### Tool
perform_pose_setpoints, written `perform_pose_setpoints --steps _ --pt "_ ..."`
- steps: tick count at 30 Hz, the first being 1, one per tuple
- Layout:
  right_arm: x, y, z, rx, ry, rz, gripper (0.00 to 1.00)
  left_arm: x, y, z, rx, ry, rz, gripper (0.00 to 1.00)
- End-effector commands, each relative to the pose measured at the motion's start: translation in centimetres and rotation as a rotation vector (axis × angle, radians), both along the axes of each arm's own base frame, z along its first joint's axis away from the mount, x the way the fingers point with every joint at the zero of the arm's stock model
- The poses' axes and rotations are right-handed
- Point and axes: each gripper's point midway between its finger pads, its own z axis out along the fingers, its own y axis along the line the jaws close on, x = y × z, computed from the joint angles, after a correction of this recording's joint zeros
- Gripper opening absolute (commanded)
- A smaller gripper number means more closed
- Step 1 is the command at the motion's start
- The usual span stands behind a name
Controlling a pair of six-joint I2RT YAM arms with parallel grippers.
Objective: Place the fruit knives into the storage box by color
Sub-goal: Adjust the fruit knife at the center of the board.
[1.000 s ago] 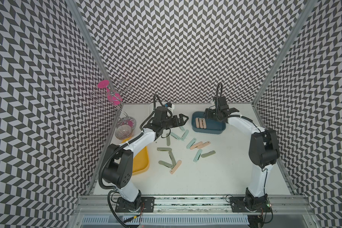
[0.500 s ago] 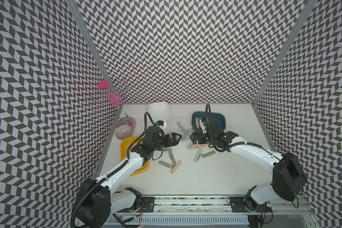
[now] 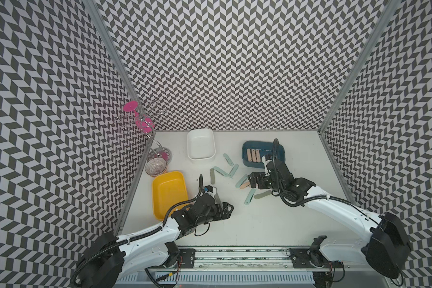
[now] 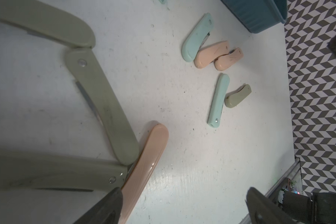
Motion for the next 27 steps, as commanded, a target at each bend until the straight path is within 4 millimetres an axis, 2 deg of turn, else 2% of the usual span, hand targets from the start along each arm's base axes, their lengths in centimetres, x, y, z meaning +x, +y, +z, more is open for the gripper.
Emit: perform_pose_setpoints --steps 1,10,20,27 --pt "-0.2 -0.9 0.9 -0.026 -0.052 -0.011 1.00 1.0 0.8 0.4 -0.028 -0.033 0.100 1.00" --pt "-1.1 -1.7 1.6 -0.015 -0.041 -0.024 1.00 0.9 0.8 -0.2 -0.006 -0.048 0.078 1.00" --pt "-1.9 -1.7 2.0 -0.004 -0.010 -0.005 1.00 -0.1 0.6 -2.1 0.028 -0.009 0.060 1.00" --pt "-2.5 -2.0 2.0 0.016 -0.019 -0.002 1.00 -0.9 -0.4 -2.8 0.015 0.007 0.036 1.00"
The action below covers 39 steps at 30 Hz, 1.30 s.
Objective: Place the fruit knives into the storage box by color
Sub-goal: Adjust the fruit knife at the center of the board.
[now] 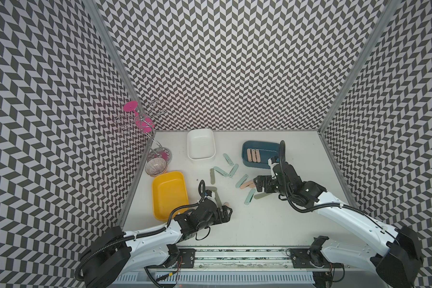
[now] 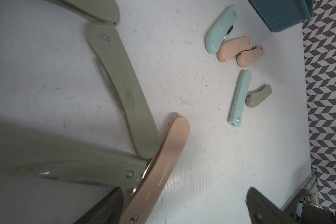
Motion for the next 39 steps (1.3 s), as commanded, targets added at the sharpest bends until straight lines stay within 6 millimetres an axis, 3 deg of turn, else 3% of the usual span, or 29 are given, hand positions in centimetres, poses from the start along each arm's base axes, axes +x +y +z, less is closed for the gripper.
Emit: perform_pose_setpoints --steps 1,10,14,18,23,29,33,39 --pt "-0.3 0.1 0.9 0.042 -0.032 0.000 1.00 -0.3 -0.5 -0.4 -0.012 0.004 0.003 1.00" --pt "-1.0 0.0 -1.2 0.027 0.003 0.021 1.00 -0.8 -5.2 2.1 -0.067 -0.053 -0.096 1.00" --pt "-1.7 0.8 -2.6 0.036 0.050 0.070 1.00 0.2 -5.5 3.8 -0.022 -0.101 -0.090 1.00" --pt "-3.0 2.4 -3.8 0.079 0.072 0.144 0.99 1.8 -3.8 6.0 0.038 -0.167 -0.028 1.00" --pt "-5.2 5.1 -5.5 0.098 0.097 0.234 0.91 4.3 -0.1 8.3 0.008 -0.212 0.068 1.00" --pt "-7.1 9.2 -7.3 0.056 0.110 0.326 0.84 7.2 3.9 10.3 -0.023 -0.246 0.154 1.00" --pt "-7.4 11.7 -8.4 -0.015 0.104 0.363 0.80 8.4 5.3 11.2 -0.039 -0.260 0.183 1.00" --pt "-7.2 14.7 -10.5 -0.101 0.107 0.385 0.78 9.0 5.9 11.8 -0.044 -0.269 0.193 1.00"
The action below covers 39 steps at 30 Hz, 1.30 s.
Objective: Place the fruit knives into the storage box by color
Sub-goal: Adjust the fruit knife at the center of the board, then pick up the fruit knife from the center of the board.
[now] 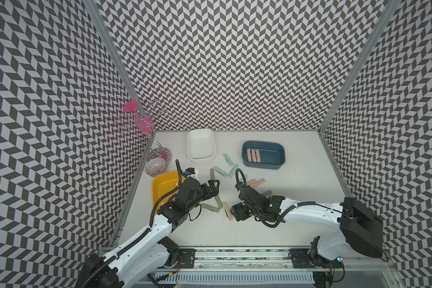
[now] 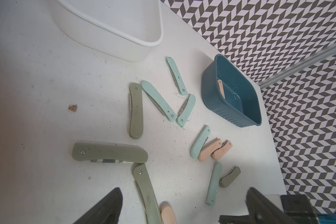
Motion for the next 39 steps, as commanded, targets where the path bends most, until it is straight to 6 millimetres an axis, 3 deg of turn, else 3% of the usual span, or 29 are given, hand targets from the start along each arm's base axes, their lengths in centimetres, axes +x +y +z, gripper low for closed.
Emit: perform_pose_setpoints --steps 1,9,24,32,39 --pt "1.3 2.2 0.5 0.009 -0.066 -0.007 0.77 0.1 -0.2 1.3 -0.009 -0.024 -0.026 1.00" --pt "1.4 4.2 -2.5 -0.110 -0.086 0.013 0.71 0.3 0.2 1.6 -0.020 -0.035 -0.021 1.00" --pt "2.5 3.7 -6.4 -0.265 -0.108 -0.021 0.49 0.7 0.6 1.9 -0.036 -0.046 -0.017 1.00" --pt "2.7 3.0 -6.5 -0.290 -0.121 -0.041 0.35 0.9 0.4 2.2 -0.047 -0.053 -0.021 1.00" --pt "3.7 2.3 -5.0 -0.275 -0.140 -0.089 0.24 1.4 -0.3 2.5 -0.055 -0.057 -0.039 1.00"
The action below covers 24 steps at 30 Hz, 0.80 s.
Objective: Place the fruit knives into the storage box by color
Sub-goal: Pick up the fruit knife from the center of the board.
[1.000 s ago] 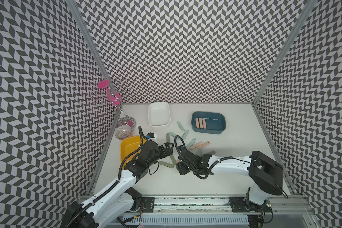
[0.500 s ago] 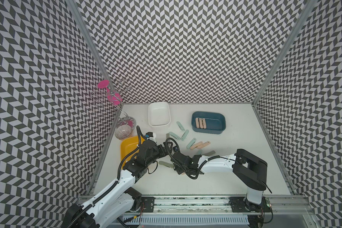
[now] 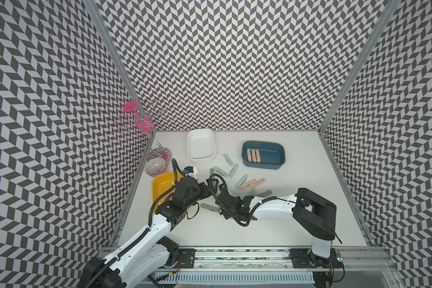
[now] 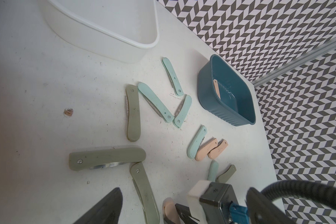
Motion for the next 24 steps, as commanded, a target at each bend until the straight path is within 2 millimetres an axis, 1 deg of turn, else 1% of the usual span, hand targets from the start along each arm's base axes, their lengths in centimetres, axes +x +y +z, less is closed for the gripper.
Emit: perform_pose_setpoints --steps 1,4,12,15,18,24 --pt "0.4 -1.8 -0.1 -0.043 0.003 -0.047 0.24 1.0 -0.7 2.2 -0.026 -0.058 -0.015 1.00" --pt "1.3 -2.4 1.2 -0.009 -0.007 -0.076 0.23 1.5 -1.3 2.5 -0.030 -0.060 -0.032 1.00" --pt "4.0 -4.4 5.6 0.102 -0.041 -0.147 0.22 3.4 -3.0 3.4 -0.034 -0.066 -0.076 1.00" --pt "5.3 -5.3 7.8 0.154 -0.062 -0.172 0.21 4.0 -3.7 3.7 -0.037 -0.067 -0.092 1.00" --pt "7.1 -6.6 10.4 0.206 -0.092 -0.206 0.21 4.7 -4.4 4.1 -0.041 -0.072 -0.109 1.00" --pt "11.2 -9.5 15.7 0.285 -0.165 -0.276 0.21 6.3 -5.9 5.3 -0.036 -0.084 -0.148 1.00"
